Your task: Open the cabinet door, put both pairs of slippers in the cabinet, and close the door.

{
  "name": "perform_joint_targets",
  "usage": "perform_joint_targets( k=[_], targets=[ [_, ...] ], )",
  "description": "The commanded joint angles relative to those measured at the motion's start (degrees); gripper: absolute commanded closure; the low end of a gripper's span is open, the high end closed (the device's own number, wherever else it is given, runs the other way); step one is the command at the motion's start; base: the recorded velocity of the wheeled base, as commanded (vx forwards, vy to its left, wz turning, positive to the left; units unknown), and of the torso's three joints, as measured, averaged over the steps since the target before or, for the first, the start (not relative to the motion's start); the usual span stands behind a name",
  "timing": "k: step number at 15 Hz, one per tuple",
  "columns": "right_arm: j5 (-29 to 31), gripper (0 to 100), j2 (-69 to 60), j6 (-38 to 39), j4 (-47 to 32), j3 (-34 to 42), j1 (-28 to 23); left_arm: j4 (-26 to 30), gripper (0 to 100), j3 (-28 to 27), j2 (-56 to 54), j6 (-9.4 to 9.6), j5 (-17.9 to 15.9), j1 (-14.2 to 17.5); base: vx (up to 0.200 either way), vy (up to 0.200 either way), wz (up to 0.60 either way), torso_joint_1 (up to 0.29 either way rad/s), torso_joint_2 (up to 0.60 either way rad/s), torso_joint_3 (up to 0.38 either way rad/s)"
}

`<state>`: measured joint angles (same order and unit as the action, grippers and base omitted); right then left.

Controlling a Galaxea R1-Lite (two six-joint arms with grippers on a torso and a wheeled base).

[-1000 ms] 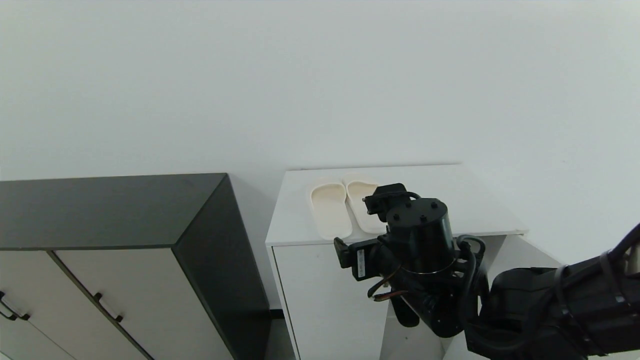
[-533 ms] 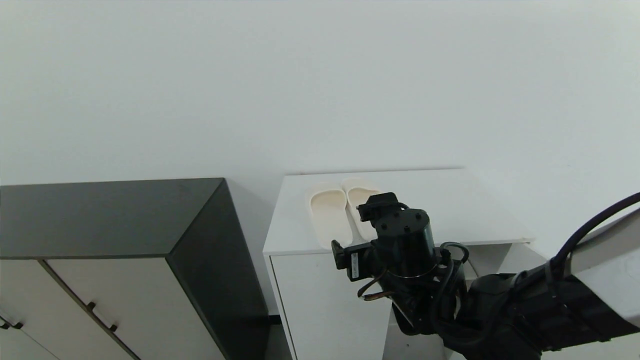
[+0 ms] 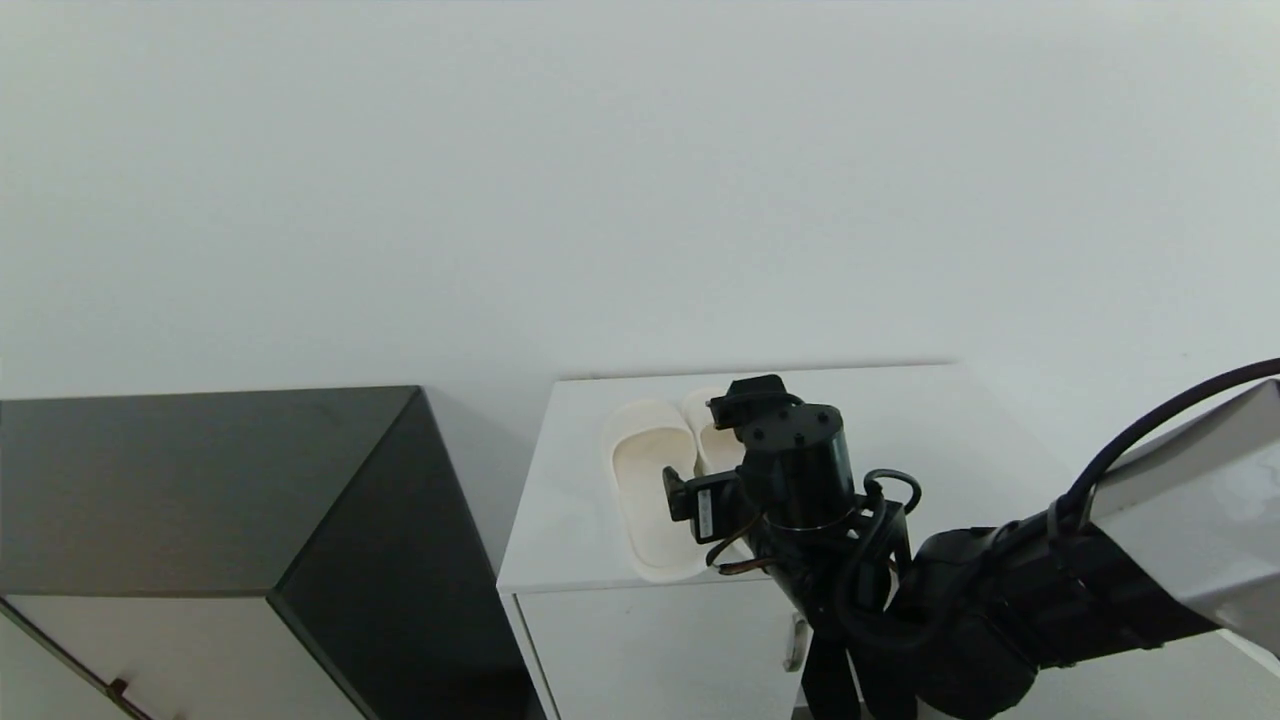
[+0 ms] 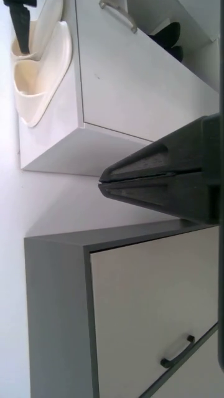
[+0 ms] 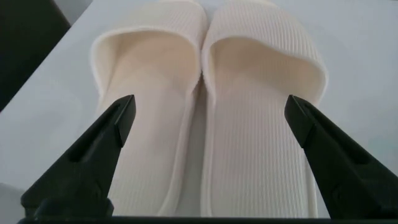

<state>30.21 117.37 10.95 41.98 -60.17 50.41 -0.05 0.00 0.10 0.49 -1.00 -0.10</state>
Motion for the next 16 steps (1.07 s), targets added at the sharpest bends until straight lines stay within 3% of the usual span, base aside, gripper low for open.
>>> perform_joint_targets(
  k=[1,14,15,16],
  targets=[
    [-0.1,0,1.5,-0.6,0.0,-1.5,-0.6,0.0,100,0.0,0.0,0.04,0.0,0.0,0.000,0.000,0.00,0.000,0.00,0.000],
    [-3.5,0,13.0,-2.2,-0.1,-14.8,-3.3,0.0,100,0.0,0.0,-0.05,0.0,0.0,0.000,0.000,0.00,0.000,0.00,0.000],
    [-3.8,100,13.3,-2.2,-0.2,-15.2,-3.5,0.0,100,0.0,0.0,-0.05,-0.1,0.0,0.000,0.000,0.00,0.000,0.00,0.000],
    [-3.8,100,14.0,-2.2,-0.2,-16.1,-3.7,0.0,100,0.0,0.0,-0.05,-0.1,0.0,0.000,0.000,0.00,0.000,0.00,0.000]
  ],
)
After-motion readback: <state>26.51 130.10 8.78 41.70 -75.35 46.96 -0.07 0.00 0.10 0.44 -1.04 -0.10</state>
